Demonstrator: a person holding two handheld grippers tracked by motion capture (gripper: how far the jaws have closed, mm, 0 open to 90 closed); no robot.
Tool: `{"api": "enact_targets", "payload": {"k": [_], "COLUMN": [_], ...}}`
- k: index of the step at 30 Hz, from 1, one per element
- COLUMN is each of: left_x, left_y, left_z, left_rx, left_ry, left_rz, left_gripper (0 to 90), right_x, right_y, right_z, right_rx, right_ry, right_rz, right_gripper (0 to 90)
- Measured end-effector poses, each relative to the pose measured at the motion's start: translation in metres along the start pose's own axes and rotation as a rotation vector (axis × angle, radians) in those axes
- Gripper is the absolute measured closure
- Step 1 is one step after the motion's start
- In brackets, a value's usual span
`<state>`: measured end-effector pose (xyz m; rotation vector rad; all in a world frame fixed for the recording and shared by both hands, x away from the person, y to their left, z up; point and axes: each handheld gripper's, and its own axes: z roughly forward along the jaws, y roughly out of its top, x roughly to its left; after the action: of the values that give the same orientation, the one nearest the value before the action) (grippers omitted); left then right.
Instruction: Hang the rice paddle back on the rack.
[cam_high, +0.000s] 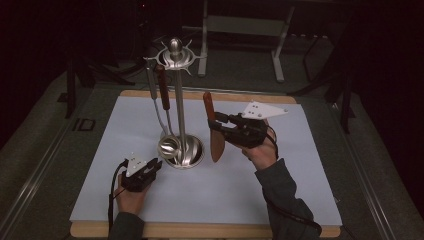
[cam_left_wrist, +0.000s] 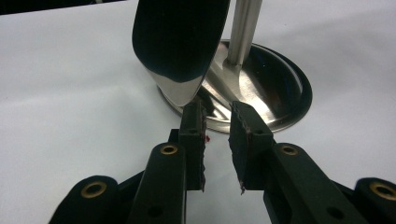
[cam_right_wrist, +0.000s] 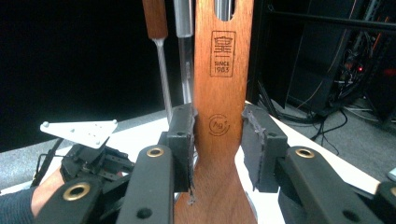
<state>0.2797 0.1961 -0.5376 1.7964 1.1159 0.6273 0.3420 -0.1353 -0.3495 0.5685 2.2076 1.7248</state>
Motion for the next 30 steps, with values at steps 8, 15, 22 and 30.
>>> {"api": "enact_targets", "payload": {"k": [8, 15, 22, 30], "left_x": [0.000, 0.000, 0.000, 0.000], "left_y": [0.000, 0.000, 0.000, 0.000], "left_z": [0.000, 0.000, 0.000, 0.000], "left_rx": [-0.001, -0.001, -0.002, -0.002], "left_ry": [-0.001, -0.002, -0.002, -0.002], "left_rz": [-0.001, -0.001, 0.001, 0.001], "left_gripper": [75.4, 75.4, 75.4, 75.4], "right_x": [0.003, 0.005, 0.009, 0.014], "right_y": [0.007, 0.016, 0.024, 0.033], "right_z": [-0.001, 0.001, 0.003, 0.006], "right_rx": [-0.020, -0.041, -0.062, -0.087], "right_ry": [0.003, 0.008, 0.016, 0.027], "right_rz": [-0.011, -0.017, -0.027, -0.033], "right_gripper": [66.4, 66.4, 66.4, 66.5]}}
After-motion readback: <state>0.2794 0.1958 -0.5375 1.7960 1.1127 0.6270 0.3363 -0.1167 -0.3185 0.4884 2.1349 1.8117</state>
